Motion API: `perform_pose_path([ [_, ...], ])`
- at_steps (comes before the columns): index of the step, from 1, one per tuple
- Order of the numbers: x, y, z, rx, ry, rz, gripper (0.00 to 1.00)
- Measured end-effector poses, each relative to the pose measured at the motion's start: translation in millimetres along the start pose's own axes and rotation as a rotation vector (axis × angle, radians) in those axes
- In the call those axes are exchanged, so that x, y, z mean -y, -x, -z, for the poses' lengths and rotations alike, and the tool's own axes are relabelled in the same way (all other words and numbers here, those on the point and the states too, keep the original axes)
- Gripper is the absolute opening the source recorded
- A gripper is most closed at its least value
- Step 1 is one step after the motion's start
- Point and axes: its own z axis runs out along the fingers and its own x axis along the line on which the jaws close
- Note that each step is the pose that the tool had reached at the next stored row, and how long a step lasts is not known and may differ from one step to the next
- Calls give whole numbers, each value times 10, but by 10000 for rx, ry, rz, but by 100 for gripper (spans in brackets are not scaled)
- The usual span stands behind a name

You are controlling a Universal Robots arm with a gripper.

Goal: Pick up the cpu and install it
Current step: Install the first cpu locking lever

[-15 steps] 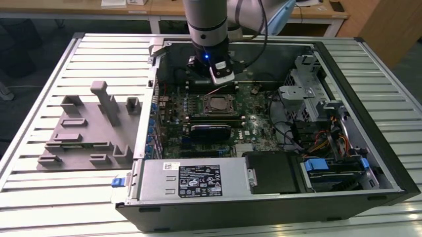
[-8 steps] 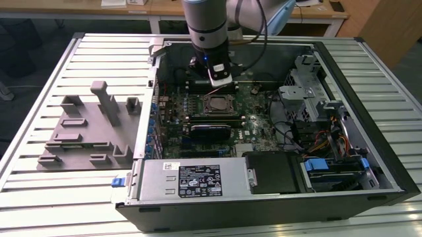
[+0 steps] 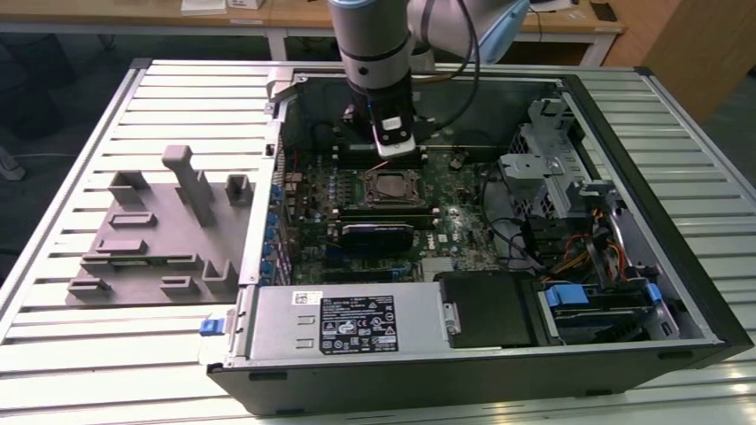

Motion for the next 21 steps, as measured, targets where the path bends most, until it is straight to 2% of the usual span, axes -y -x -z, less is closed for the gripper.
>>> perform_pose_path([
  [9, -82, -24, -81, 58, -120, -15, 11],
  [17, -107, -2, -129, 171, -251, -290, 11],
  [21, -110, -4, -132, 176, -255, -306, 11],
])
